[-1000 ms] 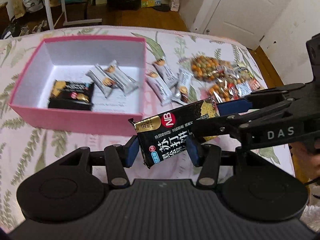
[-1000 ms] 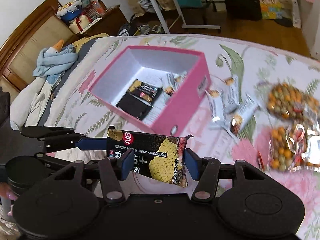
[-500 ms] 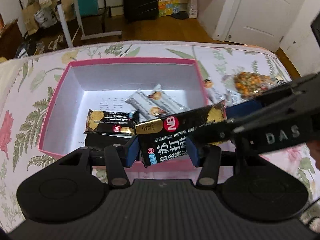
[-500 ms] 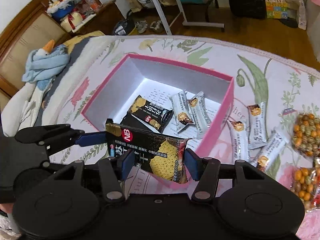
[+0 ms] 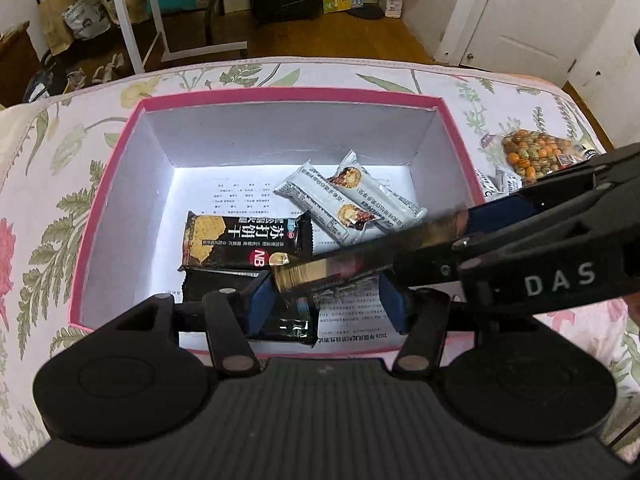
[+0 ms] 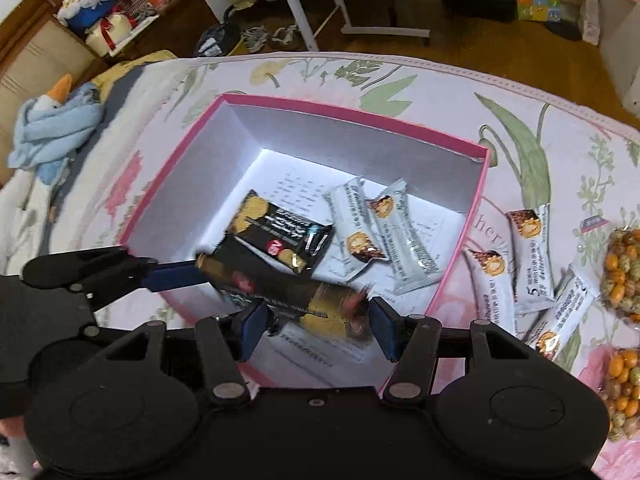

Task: Organize snacks
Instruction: 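Carry both NB packs over the pink box and open both grippers, then grasp a white-wrapped bar with the left gripper while the right grasps another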

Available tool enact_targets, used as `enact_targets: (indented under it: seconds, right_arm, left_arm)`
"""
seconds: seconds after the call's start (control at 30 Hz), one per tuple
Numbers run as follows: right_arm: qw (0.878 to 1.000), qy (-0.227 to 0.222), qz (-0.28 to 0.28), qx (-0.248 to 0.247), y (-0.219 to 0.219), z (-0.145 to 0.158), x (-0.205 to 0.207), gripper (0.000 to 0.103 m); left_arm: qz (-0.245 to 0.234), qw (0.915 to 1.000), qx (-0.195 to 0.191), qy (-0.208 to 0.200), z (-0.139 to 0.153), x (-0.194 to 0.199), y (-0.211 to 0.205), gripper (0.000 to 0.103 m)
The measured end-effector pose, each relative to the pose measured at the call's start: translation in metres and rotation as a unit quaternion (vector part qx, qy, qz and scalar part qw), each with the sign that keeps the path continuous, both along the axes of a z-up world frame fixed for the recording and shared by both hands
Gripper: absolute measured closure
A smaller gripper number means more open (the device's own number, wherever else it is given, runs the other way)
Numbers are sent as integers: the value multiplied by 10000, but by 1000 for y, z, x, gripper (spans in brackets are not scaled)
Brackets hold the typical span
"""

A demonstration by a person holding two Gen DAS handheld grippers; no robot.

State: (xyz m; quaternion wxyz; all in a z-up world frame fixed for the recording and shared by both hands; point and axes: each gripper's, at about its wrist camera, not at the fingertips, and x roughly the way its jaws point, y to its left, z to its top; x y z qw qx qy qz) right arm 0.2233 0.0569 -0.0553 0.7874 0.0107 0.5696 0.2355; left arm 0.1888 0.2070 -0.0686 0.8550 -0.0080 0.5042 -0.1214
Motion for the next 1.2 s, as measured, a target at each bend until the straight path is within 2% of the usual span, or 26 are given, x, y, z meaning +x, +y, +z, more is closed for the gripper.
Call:
enact_targets:
  seconds: [0.1,0.27,0.53,0.73,0.9,1.07,1.2]
  right_arm:
    - [10000,-74,-9,-15,-1,1,-2,40]
    - [9997,-242,-6,94,-10,14,-10,38]
    - [9978,-618,56,215,-42,45,-39,37]
    - [9934,-1076,10,397,-110,65,-65,37]
    - [9868,-1463,-174,667,-174,74,-73,37]
    - [9783,-1783,-450,952,-215,61,-75,37]
    - [9753,-1652,-661,1309,-230,32,-65,41]
  left_arm:
    - [66,9999,25,-76,1,-4,1,38]
    - [38,9995,41,-309,15,-21,0,37]
    - [48,9977,-16,-673,53,-55,-10,34]
    - [-222,9963,-144,-820,79,-75,-37,34]
    - [-391,9951,-213,-878,87,-79,-70,34]
    - [-523,9943,-285,-884,81,-76,-112,38]
    - [-530,9949,-254,-820,65,-70,-149,40]
